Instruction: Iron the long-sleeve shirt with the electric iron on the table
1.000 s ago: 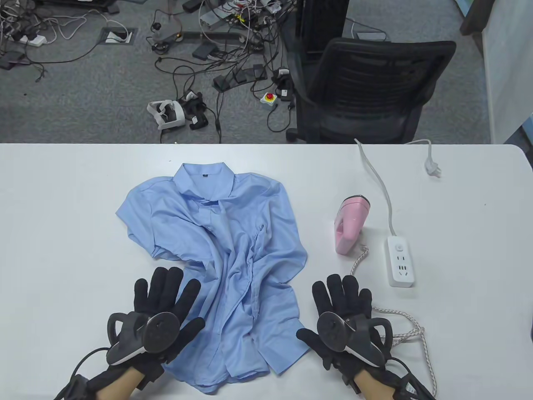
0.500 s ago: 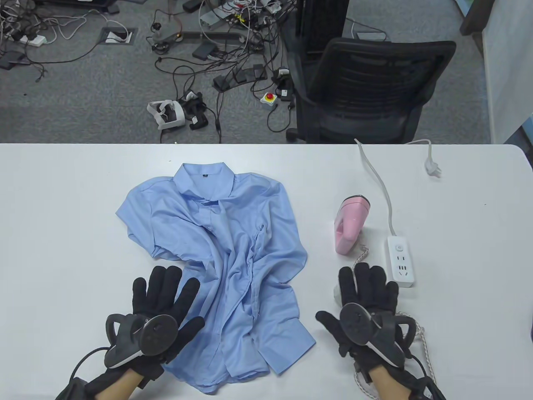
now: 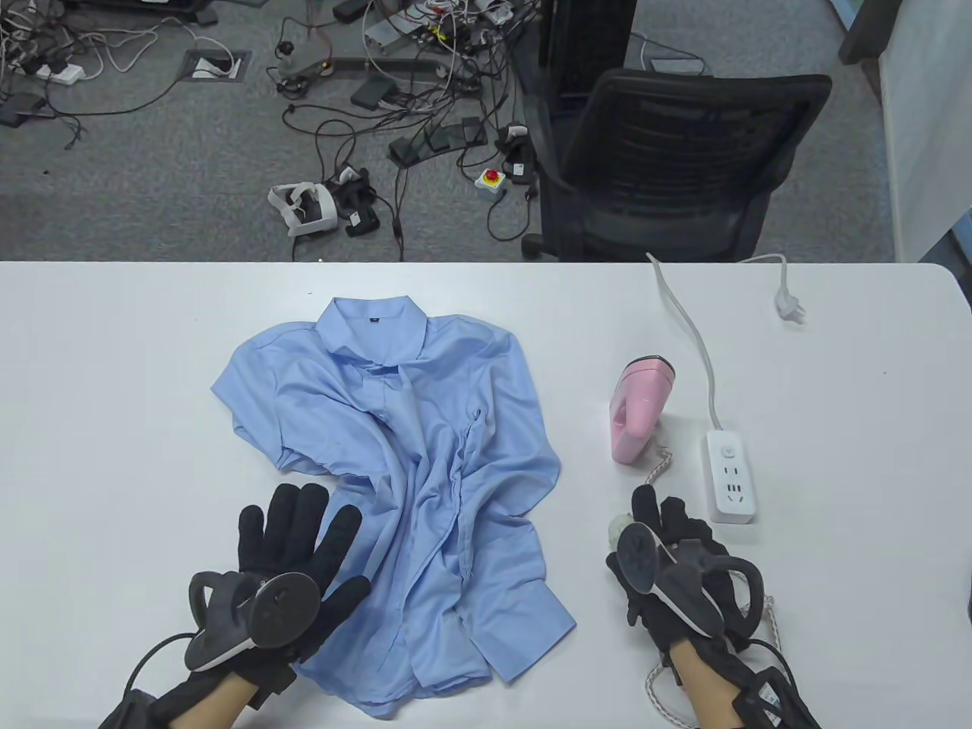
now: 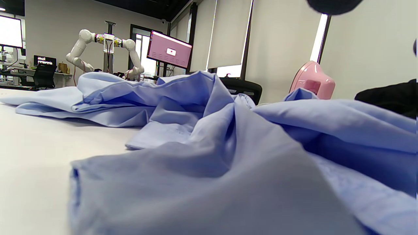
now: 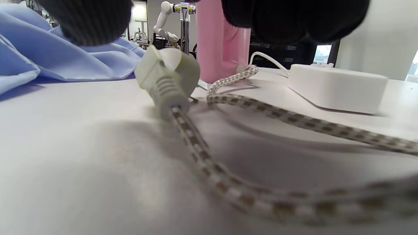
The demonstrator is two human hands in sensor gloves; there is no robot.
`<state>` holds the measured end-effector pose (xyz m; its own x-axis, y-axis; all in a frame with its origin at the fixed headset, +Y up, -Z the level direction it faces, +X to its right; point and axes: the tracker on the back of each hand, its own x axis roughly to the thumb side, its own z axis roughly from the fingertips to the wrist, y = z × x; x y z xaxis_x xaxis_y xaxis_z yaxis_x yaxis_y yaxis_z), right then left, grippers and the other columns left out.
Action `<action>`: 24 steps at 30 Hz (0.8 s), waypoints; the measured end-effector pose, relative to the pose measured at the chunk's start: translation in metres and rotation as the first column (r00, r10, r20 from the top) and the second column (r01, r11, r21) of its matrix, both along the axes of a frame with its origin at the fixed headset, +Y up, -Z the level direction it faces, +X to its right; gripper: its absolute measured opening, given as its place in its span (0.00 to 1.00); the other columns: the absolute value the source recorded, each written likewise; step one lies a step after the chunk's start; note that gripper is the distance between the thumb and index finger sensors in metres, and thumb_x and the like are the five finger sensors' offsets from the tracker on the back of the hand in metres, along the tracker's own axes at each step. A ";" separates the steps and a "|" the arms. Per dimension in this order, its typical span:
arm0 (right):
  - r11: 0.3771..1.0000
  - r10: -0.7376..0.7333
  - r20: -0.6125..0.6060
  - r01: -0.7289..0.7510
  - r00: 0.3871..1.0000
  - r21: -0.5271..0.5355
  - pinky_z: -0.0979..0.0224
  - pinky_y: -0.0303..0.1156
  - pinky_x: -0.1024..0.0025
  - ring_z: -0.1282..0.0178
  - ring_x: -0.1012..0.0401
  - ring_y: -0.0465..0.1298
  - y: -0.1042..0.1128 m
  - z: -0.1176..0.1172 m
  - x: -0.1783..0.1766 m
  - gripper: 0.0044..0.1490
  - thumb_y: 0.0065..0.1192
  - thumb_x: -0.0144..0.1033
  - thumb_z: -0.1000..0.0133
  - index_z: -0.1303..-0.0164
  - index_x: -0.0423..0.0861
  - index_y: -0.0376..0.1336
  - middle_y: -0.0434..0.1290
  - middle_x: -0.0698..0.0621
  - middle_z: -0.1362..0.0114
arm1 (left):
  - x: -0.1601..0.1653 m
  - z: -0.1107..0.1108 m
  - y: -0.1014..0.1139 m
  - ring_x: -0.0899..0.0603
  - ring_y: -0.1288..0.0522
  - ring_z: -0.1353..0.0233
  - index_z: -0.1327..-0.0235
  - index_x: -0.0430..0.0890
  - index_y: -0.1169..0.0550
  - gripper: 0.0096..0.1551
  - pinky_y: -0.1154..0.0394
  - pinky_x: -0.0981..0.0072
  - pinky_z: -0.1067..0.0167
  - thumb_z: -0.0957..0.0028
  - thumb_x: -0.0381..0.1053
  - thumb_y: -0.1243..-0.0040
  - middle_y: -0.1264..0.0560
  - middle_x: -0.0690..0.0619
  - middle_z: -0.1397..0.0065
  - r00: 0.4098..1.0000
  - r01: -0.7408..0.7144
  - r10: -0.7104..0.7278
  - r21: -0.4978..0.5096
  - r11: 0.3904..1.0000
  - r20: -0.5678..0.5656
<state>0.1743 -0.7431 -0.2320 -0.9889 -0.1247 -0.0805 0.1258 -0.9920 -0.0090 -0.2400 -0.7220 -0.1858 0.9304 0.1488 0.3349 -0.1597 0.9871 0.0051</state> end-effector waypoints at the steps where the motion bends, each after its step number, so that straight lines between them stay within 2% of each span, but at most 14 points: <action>1: 1.000 0.009 -0.007 -0.009 1.000 -0.007 0.38 0.69 0.53 0.39 0.51 0.68 -0.001 -0.002 -0.003 0.52 0.57 0.65 0.59 0.27 0.61 0.42 0.58 0.48 0.30 | 0.000 0.000 0.000 0.39 0.73 0.20 0.24 0.62 0.55 0.44 0.69 0.29 0.31 0.47 0.75 0.56 0.72 0.52 0.18 1.000 -0.001 0.001 0.000 1.000 0.001; 3: 0.999 0.042 0.003 -0.042 0.999 -0.027 0.46 0.74 0.57 0.50 0.55 0.74 -0.001 -0.008 -0.010 0.49 0.56 0.65 0.59 0.28 0.61 0.46 0.66 0.49 0.38 | -0.001 0.001 0.002 0.39 0.74 0.20 0.23 0.62 0.55 0.44 0.69 0.29 0.31 0.47 0.75 0.56 0.72 0.52 0.18 1.000 0.004 -0.004 -0.003 1.000 0.003; 6: 0.996 0.023 0.038 -0.020 0.999 -0.090 0.54 0.77 0.58 0.59 0.56 0.77 -0.001 -0.013 -0.018 0.46 0.58 0.63 0.58 0.30 0.60 0.51 0.72 0.49 0.46 | -0.001 0.002 0.004 0.39 0.73 0.20 0.23 0.62 0.55 0.44 0.69 0.29 0.31 0.47 0.75 0.56 0.72 0.52 0.18 1.000 -0.002 0.002 0.002 1.000 0.004; 8: 0.977 0.068 0.054 -0.056 0.996 -0.207 0.54 0.77 0.58 0.59 0.55 0.78 -0.008 -0.019 -0.021 0.46 0.58 0.63 0.58 0.30 0.61 0.50 0.73 0.49 0.45 | -0.001 0.001 0.003 0.39 0.73 0.20 0.23 0.62 0.55 0.44 0.69 0.29 0.31 0.47 0.75 0.56 0.72 0.52 0.18 1.000 -0.006 0.006 -0.006 1.000 0.010; 9: 0.955 0.120 0.062 -0.098 0.991 -0.280 0.52 0.76 0.59 0.56 0.56 0.77 -0.011 -0.022 -0.022 0.48 0.57 0.63 0.57 0.28 0.62 0.44 0.71 0.49 0.43 | -0.001 0.001 0.002 0.39 0.73 0.20 0.23 0.62 0.55 0.44 0.69 0.29 0.31 0.47 0.75 0.56 0.72 0.52 0.18 1.000 -0.005 0.006 -0.019 1.000 0.010; 10: 0.953 0.136 0.064 -0.113 0.989 -0.282 0.52 0.77 0.59 0.56 0.56 0.77 -0.013 -0.024 -0.022 0.49 0.57 0.62 0.57 0.28 0.62 0.42 0.70 0.50 0.43 | -0.002 0.000 0.001 0.39 0.73 0.20 0.23 0.62 0.55 0.44 0.69 0.29 0.31 0.47 0.75 0.56 0.72 0.52 0.18 1.000 -0.005 0.005 -0.030 1.000 0.009; 13: 0.968 0.112 0.056 -0.096 0.992 -0.231 0.54 0.78 0.60 0.58 0.56 0.78 -0.017 -0.028 -0.022 0.46 0.60 0.56 0.56 0.29 0.60 0.46 0.72 0.48 0.45 | -0.002 -0.001 -0.003 0.39 0.73 0.20 0.23 0.62 0.55 0.44 0.69 0.29 0.31 0.47 0.75 0.56 0.72 0.52 0.18 1.000 -0.009 0.009 -0.058 0.998 0.010; 18: 0.939 0.170 0.026 -0.155 0.985 -0.306 0.58 0.80 0.64 0.59 0.58 0.81 -0.019 -0.029 -0.026 0.49 0.60 0.50 0.54 0.28 0.57 0.39 0.72 0.47 0.43 | 0.003 -0.002 -0.006 0.39 0.73 0.20 0.23 0.62 0.55 0.44 0.69 0.29 0.31 0.47 0.74 0.56 0.72 0.52 0.18 0.999 0.037 -0.036 -0.051 0.998 0.012; 21: 0.949 0.179 -0.017 -0.177 0.984 -0.261 0.59 0.80 0.64 0.61 0.58 0.82 -0.022 -0.027 -0.028 0.49 0.59 0.48 0.54 0.28 0.54 0.39 0.73 0.46 0.45 | 0.009 -0.002 -0.008 0.40 0.73 0.20 0.24 0.63 0.56 0.44 0.68 0.29 0.30 0.47 0.75 0.57 0.72 0.53 0.18 0.990 0.139 -0.138 -0.017 0.990 0.019; 24: 0.968 0.138 -0.007 -0.136 0.990 -0.209 0.61 0.80 0.64 0.66 0.59 0.80 -0.026 -0.025 -0.025 0.49 0.57 0.47 0.54 0.29 0.49 0.38 0.73 0.46 0.48 | 0.012 -0.001 -0.010 0.40 0.73 0.20 0.24 0.63 0.56 0.44 0.68 0.29 0.30 0.47 0.75 0.56 0.72 0.53 0.18 0.993 0.120 -0.119 -0.038 0.992 0.027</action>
